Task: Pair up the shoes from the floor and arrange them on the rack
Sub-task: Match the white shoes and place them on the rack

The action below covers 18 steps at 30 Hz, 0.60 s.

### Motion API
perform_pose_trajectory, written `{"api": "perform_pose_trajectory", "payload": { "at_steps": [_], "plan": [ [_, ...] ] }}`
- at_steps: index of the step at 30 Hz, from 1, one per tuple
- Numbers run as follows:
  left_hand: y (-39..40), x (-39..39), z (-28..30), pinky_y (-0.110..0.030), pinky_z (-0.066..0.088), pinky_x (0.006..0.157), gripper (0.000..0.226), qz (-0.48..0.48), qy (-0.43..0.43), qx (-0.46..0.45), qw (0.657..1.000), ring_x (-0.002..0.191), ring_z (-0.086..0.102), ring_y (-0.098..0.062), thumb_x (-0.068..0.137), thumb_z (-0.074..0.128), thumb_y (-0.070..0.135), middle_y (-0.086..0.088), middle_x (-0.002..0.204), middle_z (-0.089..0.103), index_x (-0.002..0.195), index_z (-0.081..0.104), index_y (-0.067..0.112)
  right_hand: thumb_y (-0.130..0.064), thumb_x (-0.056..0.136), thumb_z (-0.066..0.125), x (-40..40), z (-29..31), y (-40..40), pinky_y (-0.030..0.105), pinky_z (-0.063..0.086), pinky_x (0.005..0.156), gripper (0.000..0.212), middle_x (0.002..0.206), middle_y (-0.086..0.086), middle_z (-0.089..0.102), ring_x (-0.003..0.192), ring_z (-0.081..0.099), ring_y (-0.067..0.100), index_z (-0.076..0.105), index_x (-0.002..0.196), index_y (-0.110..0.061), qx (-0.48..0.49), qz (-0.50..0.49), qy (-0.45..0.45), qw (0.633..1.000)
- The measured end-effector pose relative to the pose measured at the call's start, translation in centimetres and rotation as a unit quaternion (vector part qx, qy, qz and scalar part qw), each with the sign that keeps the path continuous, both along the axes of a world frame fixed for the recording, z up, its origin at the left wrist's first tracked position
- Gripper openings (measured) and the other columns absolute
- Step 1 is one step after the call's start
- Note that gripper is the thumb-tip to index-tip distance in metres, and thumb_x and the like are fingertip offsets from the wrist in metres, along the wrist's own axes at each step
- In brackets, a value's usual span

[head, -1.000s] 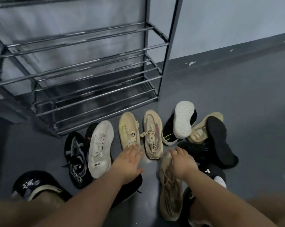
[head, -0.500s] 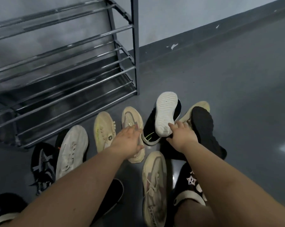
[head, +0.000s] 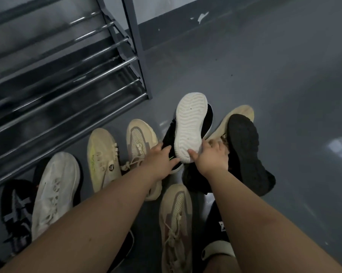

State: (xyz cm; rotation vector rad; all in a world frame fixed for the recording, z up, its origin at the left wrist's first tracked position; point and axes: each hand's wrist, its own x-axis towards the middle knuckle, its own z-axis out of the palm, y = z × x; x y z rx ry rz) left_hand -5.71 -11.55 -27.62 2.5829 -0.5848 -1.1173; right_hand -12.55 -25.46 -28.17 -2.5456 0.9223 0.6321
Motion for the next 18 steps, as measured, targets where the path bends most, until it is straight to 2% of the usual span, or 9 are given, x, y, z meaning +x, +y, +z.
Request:
{"api": "perform_pose_trajectory", "payload": {
  "at_steps": [3, 5, 7, 10, 12, 15, 17, 18],
  "plan": [
    [-0.9, -0.1, -0.7, -0.034, 0.014, 0.117, 0.059, 0.078, 0.026, -0.046, 0.996, 0.146, 0.014, -0.024, 0.095, 0.045, 0.043, -0.008, 0.158, 0.012, 0.146, 0.031, 0.017, -0.060, 0.089, 0.044, 0.0, -0.1, -0.4, 0.044, 0.012, 0.118, 0.071, 0.154, 0.008, 0.028, 0.144, 0.014, 0.028, 0.041, 0.141, -0.012, 0.009, 0.007, -0.053, 0.999],
    [-0.9, -0.3, -0.8, -0.034, 0.025, 0.113, 0.054, 0.179, 0.030, -0.116, 0.977, 0.139, 0.030, -0.023, 0.093, 0.051, 0.038, -0.008, 0.151, 0.029, 0.140, 0.040, 0.013, -0.062, 0.085, 0.050, 0.3, 0.2, -0.2, 0.043, 0.014, 0.118, 0.068, 0.151, 0.007, 0.032, 0.142, 0.019, 0.027, 0.051, 0.132, -0.013, 0.011, 0.014, -0.092, 0.996],
    [-0.6, -0.3, -0.2, -0.033, 0.039, 0.101, 0.050, 0.318, 0.057, -0.202, 0.925, 0.118, 0.050, -0.021, 0.090, 0.058, 0.034, -0.008, 0.136, 0.049, 0.132, 0.045, 0.010, -0.063, 0.080, 0.057, 0.9, 0.8, 0.7, 0.039, 0.019, 0.116, 0.068, 0.148, 0.006, 0.036, 0.139, 0.025, 0.025, 0.055, 0.126, -0.012, 0.044, -0.008, -0.134, 0.990],
    [1.1, 0.1, 1.1, -0.035, 0.051, 0.082, 0.041, 0.471, 0.121, -0.273, 0.830, 0.098, 0.058, -0.022, 0.092, 0.058, 0.027, -0.011, 0.123, 0.058, 0.126, 0.044, 0.010, -0.057, 0.076, 0.067, 1.7, 1.9, 3.4, 0.033, 0.031, 0.107, 0.067, 0.137, 0.007, 0.043, 0.129, 0.040, 0.023, 0.054, 0.122, -0.009, 0.121, -0.055, -0.198, 0.971],
    [3.4, 0.5, 2.2, -0.037, 0.054, 0.074, 0.033, 0.501, 0.132, -0.303, 0.800, 0.091, 0.061, -0.025, 0.093, 0.057, 0.022, -0.016, 0.119, 0.058, 0.120, 0.044, 0.009, -0.052, 0.074, 0.071, 2.3, 2.9, 5.5, 0.033, 0.039, 0.101, 0.066, 0.129, 0.005, 0.046, 0.121, 0.046, 0.021, 0.052, 0.122, -0.011, 0.179, -0.076, -0.222, 0.955],
    [7.6, 0.4, 4.2, -0.035, 0.055, 0.072, 0.029, 0.521, 0.123, -0.340, 0.773, 0.089, 0.061, -0.022, 0.092, 0.057, 0.016, -0.015, 0.116, 0.055, 0.116, 0.042, 0.007, -0.049, 0.073, 0.074, 2.7, 4.2, 8.7, 0.032, 0.046, 0.092, 0.063, 0.121, 0.002, 0.054, 0.110, 0.054, 0.019, 0.052, 0.120, -0.014, 0.253, -0.077, -0.223, 0.938],
    [10.6, -0.2, 5.5, -0.034, 0.053, 0.070, 0.027, 0.531, 0.109, -0.358, 0.761, 0.092, 0.060, -0.023, 0.092, 0.057, 0.012, -0.017, 0.117, 0.056, 0.114, 0.043, 0.007, -0.049, 0.074, 0.073, 2.7, 5.1, 11.2, 0.033, 0.049, 0.088, 0.058, 0.110, 0.000, 0.059, 0.101, 0.059, 0.017, 0.052, 0.115, -0.014, 0.314, -0.096, -0.218, 0.919],
    [12.2, -0.6, 6.0, -0.036, 0.053, 0.072, 0.026, 0.527, 0.091, -0.360, 0.765, 0.091, 0.060, -0.024, 0.091, 0.058, 0.010, -0.019, 0.118, 0.057, 0.112, 0.043, 0.007, -0.050, 0.075, 0.072, 2.6, 5.5, 12.6, 0.033, 0.049, 0.087, 0.055, 0.105, 0.000, 0.061, 0.097, 0.060, 0.016, 0.053, 0.112, -0.014, 0.342, -0.112, -0.209, 0.909]
  ]
}}
